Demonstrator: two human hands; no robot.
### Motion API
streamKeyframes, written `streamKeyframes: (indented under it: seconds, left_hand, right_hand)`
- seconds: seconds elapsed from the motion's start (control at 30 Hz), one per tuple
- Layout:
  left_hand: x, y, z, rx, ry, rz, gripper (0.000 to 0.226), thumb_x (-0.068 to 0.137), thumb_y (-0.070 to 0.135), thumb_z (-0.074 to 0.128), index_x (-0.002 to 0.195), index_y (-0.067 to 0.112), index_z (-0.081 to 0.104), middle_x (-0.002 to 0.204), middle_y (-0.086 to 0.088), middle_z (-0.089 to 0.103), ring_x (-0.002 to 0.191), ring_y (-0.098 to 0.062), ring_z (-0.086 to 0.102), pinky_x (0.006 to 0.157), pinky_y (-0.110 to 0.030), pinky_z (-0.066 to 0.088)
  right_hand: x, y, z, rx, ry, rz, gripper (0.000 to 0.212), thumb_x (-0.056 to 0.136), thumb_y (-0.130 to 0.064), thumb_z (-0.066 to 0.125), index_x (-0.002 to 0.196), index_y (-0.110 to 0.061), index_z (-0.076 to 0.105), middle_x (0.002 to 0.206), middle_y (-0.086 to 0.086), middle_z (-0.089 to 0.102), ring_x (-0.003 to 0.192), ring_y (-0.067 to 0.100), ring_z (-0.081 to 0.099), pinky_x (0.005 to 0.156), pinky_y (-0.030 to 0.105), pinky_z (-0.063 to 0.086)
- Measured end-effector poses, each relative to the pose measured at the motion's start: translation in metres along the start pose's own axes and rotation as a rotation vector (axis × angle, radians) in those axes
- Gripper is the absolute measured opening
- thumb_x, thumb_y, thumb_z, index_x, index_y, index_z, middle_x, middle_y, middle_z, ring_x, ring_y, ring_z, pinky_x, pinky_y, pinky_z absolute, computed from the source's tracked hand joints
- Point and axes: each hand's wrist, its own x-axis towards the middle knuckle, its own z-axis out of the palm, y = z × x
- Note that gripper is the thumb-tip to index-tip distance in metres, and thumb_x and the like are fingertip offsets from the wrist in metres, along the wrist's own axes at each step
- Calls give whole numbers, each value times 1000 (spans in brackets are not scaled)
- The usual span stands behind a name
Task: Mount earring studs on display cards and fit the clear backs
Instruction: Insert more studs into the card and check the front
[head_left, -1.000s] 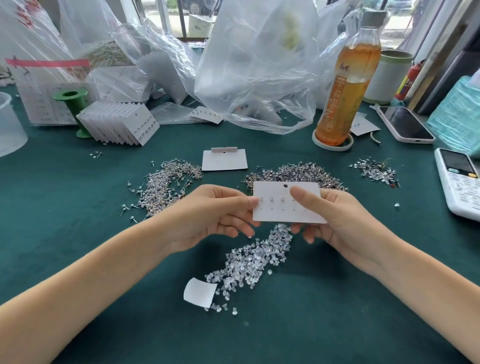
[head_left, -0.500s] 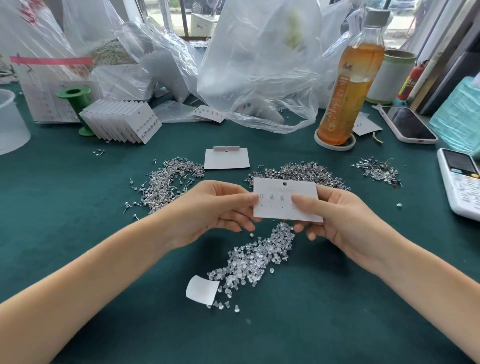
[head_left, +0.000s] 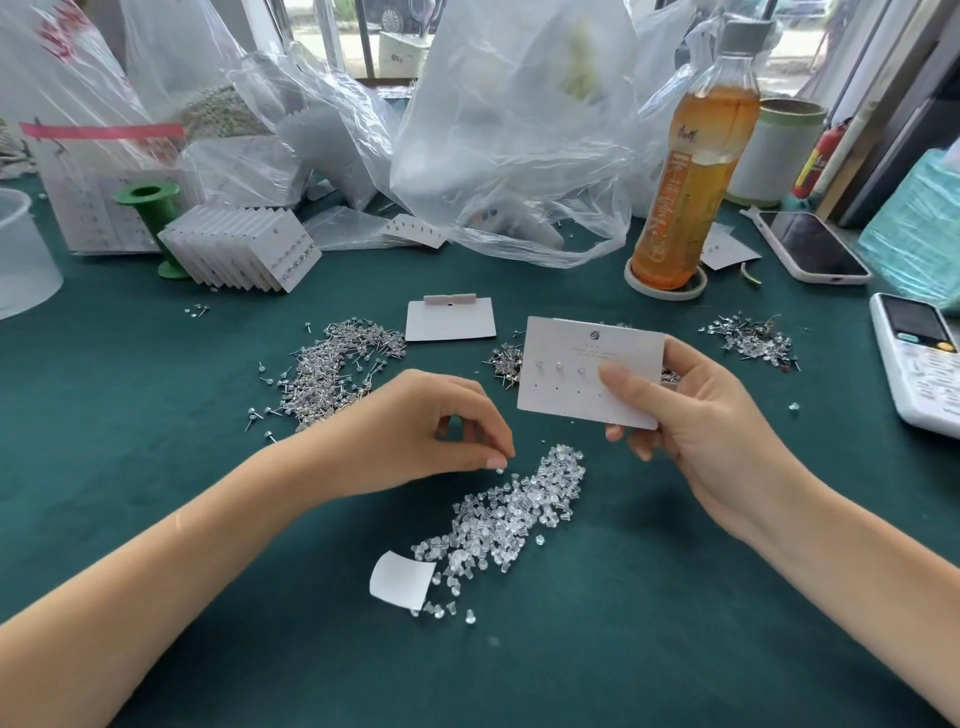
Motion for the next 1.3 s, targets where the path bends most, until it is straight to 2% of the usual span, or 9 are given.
streamKeyframes:
  seconds: [0.1, 0.47, 0.57, 0.7, 0.8, 0.9, 1.0, 1.13, 1.3]
  left_hand:
    - [0, 1, 5, 37, -37, 34, 8, 81, 21, 73, 89, 22, 74, 89, 10, 65, 80, -13, 64, 74, -31, 51]
    - [-1, 3, 5, 113, -88, 70, 12, 86, 16, 67, 93, 24, 73, 93, 15, 61, 79, -7, 60, 74, -18, 46]
    - [0, 2, 6, 138, -71, 90, 9, 85, 17, 69, 92, 21, 73, 92, 13, 62, 80, -11, 61, 75, -21, 48]
    - [0, 1, 9, 173, -29, 117, 5, 84, 18, 70, 88, 20, 71, 86, 13, 60, 76, -5, 59, 71, -9, 41]
    - [0, 1, 9, 114, 66, 103, 8, 81, 13, 72, 82, 20, 70, 78, 14, 63, 71, -4, 59, 66, -11, 41]
    - [2, 3, 2, -108, 157, 18, 16, 78, 4, 72, 75, 20, 68, 69, 14, 66, 61, 1, 56, 61, -16, 44]
    - [3, 2, -5, -360, 207, -60, 21, 77, -5, 70, 78, 16, 69, 76, 1, 72, 70, -11, 64, 67, -22, 52]
    - [5, 5, -5, -494, 241, -109, 17, 79, -2, 69, 85, 14, 72, 83, -7, 74, 76, -10, 67, 66, -17, 53]
    - [4, 15, -4, -627, 192, -92, 9, 71, 19, 70, 79, 18, 75, 77, 5, 73, 69, -2, 63, 64, -10, 46]
  right_hand:
    - [-1, 2, 2, -25, 4, -20, 32, 67, -27, 72, 97, -16, 65, 80, 1, 73, 48, 11, 58, 38, 16, 38]
    - [-4, 5, 5, -61, 11, -81, 30, 67, -28, 71, 95, -17, 64, 82, -1, 74, 50, 11, 60, 40, 17, 39]
    - [-2, 6, 5, -59, 15, -91, 32, 66, -30, 72, 94, -17, 64, 83, -1, 74, 50, 12, 60, 40, 17, 40]
    - [-3, 6, 6, -64, 22, -108, 31, 67, -29, 71, 94, -16, 64, 83, -2, 74, 50, 12, 60, 41, 17, 40]
    - [-6, 3, 7, -124, 21, -173, 25, 70, -27, 70, 90, -15, 61, 79, -4, 74, 50, 11, 61, 41, 17, 40]
    - [-11, 1, 10, -183, -12, -289, 18, 74, -21, 69, 82, -11, 56, 71, -8, 71, 52, 6, 62, 43, 13, 42]
    - [-17, 5, 13, -223, -40, -408, 16, 78, -19, 69, 73, -21, 54, 67, -13, 65, 59, 1, 61, 49, 11, 46]
    - [-16, 15, 6, -648, -53, -784, 18, 87, -25, 68, 78, -26, 52, 65, -4, 57, 56, 13, 51, 48, 24, 44]
    - [-10, 17, 0, -1084, -238, -1227, 19, 86, 3, 54, 78, -11, 65, 77, 3, 71, 60, 26, 61, 48, 30, 46]
